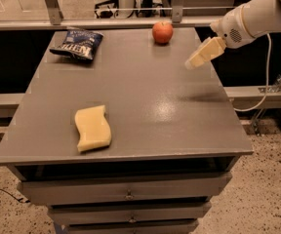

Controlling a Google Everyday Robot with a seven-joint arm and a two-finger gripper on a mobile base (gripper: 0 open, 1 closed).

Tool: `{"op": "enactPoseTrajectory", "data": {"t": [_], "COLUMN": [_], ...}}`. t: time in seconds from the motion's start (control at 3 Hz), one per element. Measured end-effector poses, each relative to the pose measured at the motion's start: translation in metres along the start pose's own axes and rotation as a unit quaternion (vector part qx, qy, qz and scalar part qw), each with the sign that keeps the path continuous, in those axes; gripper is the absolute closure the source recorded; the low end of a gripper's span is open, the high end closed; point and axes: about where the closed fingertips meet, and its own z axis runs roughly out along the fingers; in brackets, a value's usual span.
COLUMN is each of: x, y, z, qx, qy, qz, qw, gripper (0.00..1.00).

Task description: Pick apple

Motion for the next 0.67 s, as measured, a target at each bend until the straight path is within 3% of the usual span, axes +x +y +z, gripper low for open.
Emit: {"op": "enactPoseTrajectory", "data": {"t": [0.33, 0.67], "x": [-0.012, -0.033], "y": [-0.011, -0.035], "z": [0.023, 0.052], "qx": [0.01, 0.028], "qy": [-0.034, -0.078], "qz": [0.026, 0.051], "qw": [0.999, 0.9952], "gripper": [0.0, 0.0]}}
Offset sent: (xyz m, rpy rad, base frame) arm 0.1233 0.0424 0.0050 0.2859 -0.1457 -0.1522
